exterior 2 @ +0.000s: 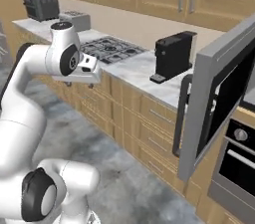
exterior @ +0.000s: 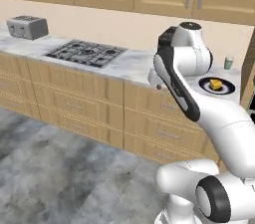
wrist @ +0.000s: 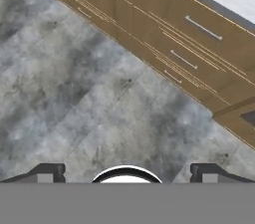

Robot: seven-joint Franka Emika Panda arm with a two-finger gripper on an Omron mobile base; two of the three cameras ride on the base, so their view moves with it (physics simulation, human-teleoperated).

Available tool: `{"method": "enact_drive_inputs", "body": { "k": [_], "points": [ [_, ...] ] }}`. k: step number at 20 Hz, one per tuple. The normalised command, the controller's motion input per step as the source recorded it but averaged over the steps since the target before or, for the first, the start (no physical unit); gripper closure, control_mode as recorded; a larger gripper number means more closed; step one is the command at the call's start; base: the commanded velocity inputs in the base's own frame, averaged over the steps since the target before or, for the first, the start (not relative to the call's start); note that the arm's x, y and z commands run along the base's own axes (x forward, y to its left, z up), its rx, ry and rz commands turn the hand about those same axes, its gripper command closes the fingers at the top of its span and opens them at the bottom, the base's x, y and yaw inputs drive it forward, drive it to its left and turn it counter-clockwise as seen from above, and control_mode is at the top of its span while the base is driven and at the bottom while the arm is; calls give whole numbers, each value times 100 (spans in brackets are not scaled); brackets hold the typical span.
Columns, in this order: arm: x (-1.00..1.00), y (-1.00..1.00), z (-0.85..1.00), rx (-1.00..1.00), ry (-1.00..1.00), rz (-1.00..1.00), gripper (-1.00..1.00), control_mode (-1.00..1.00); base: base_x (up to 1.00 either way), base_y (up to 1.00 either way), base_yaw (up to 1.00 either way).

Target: Pick the cheese from the counter and place it in the microwave.

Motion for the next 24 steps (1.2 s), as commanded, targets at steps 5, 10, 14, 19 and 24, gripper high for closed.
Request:
{"method": "enact_drive_inputs", "body": {
  "k": [5, 10, 14, 19, 24],
  "points": [
    [0, 0, 0, 0, 0, 0, -100, 100, 77, -41, -49],
    [0, 0, 0, 0, 0, 0, -100, 100, 82, -40, -47],
    [0, 0, 0, 0, 0, 0, -100, 100, 41, 9, -36],
    [0, 0, 0, 0, 0, 0, -100, 100, 12, 34, -35],
    [0, 0, 0, 0, 0, 0, -100, 100, 11, 43, -42]
  ]
}}
